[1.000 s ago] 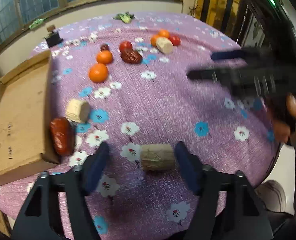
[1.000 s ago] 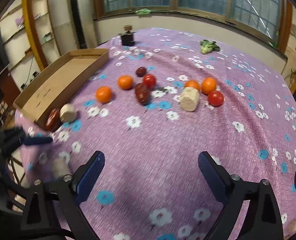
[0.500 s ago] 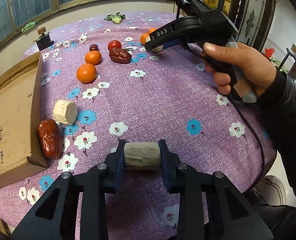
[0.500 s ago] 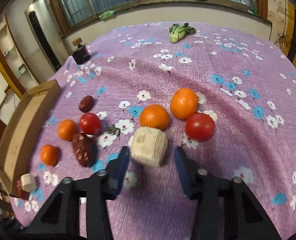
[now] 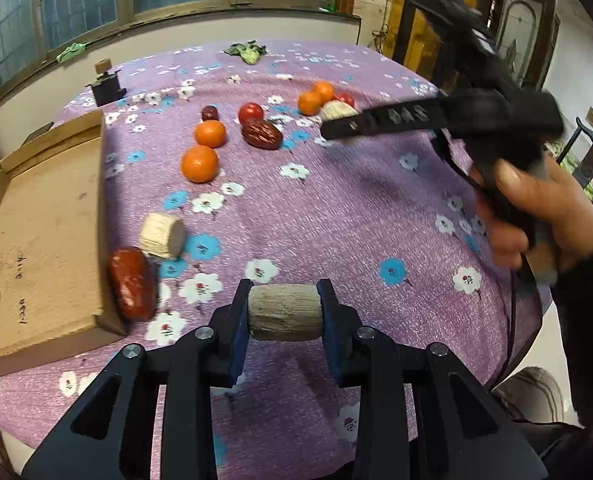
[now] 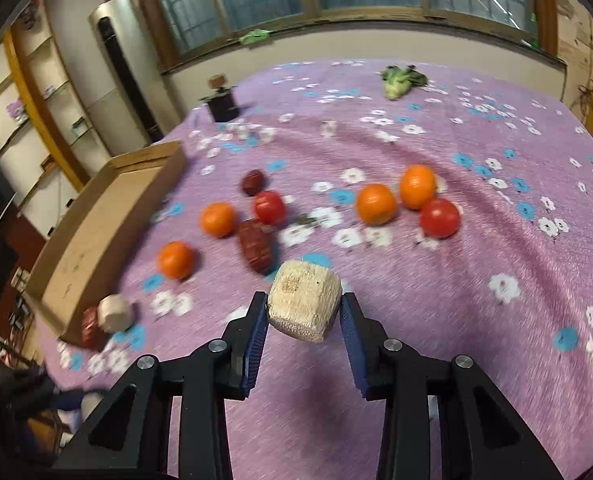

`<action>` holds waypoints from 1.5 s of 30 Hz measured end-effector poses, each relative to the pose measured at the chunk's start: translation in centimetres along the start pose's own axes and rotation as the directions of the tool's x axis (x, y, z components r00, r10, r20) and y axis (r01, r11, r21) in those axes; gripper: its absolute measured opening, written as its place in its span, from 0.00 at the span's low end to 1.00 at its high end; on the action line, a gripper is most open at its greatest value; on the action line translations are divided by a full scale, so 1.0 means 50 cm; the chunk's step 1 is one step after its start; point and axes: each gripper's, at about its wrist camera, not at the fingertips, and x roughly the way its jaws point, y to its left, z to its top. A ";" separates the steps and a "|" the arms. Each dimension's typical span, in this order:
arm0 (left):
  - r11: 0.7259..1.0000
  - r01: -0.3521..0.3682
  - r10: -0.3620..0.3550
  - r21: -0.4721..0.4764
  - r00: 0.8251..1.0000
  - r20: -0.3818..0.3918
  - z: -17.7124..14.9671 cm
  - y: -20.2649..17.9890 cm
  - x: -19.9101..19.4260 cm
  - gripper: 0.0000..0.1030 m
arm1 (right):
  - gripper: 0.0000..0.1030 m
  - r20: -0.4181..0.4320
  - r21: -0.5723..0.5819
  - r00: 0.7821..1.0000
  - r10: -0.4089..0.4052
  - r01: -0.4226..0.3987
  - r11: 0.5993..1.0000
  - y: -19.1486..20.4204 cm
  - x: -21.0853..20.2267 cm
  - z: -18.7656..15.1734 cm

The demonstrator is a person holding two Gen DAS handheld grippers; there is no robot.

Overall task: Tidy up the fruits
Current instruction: 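Carry the white cylinder and white cube over the cardboard tray with both grippers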

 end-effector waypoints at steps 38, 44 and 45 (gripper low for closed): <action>0.905 -0.219 0.270 -0.365 0.958 0.095 -0.014 0.379 -0.128 0.28 | 0.36 -0.105 -0.259 0.930 0.353 -0.368 0.893 0.416 0.029 0.010; 0.897 -0.222 0.262 -0.382 0.963 0.056 -0.027 0.420 -0.103 0.28 | 0.36 -0.175 -0.298 0.920 0.351 -0.389 0.872 0.486 0.097 0.010; 0.896 -0.223 0.260 -0.384 0.964 0.046 -0.030 0.427 -0.098 0.28 | 0.36 -0.190 -0.304 0.918 0.349 -0.393 0.868 0.493 0.107 0.008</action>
